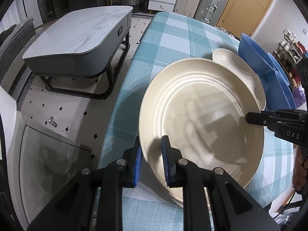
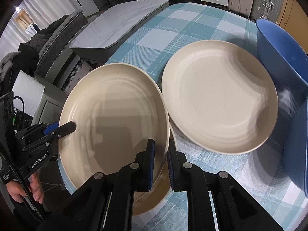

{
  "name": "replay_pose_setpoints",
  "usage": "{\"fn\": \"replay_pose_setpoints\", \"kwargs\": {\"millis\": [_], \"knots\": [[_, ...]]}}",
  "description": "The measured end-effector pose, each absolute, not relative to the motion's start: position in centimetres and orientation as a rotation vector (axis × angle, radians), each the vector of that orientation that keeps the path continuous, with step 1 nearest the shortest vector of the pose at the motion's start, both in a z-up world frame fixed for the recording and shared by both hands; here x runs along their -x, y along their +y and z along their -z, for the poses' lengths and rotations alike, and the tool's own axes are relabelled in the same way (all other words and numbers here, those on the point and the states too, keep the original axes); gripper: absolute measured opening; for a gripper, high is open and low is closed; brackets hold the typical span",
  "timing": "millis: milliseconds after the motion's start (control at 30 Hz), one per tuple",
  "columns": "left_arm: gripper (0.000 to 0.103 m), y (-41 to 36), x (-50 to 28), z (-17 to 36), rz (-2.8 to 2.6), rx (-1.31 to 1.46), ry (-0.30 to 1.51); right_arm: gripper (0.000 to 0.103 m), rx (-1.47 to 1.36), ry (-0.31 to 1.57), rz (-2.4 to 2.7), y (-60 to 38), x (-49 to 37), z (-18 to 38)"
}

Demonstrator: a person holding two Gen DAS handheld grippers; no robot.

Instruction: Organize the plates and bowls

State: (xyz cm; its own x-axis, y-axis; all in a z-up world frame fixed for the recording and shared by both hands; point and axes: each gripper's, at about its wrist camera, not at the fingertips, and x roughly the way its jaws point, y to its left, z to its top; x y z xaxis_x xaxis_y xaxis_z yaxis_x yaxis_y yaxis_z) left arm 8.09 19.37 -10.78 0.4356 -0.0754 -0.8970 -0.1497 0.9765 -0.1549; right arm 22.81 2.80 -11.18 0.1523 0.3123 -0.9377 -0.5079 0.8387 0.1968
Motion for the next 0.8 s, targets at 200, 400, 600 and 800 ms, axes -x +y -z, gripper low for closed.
{"fn": "replay_pose_setpoints", "kwargs": {"millis": [200,400,600,800], "knots": [[0.017,18.7,-7.9,11.0,-0.040,0.190,1.132,0.012,0.198,1.279,-0.583,2.4,-21.8,11.2],[0.018,17.7,-7.6,11.3,-0.039,0.135,1.140,0.012,0.212,1.270,-0.574,1.9,-21.1,11.5],[0.019,17.1,-7.4,11.6,-0.032,0.108,1.154,0.012,0.259,1.244,-0.561,1.8,-20.2,11.3],[0.021,16.9,-7.4,11.7,-0.040,0.089,1.156,0.013,0.303,1.242,-0.566,1.9,-19.4,11.4]]}}
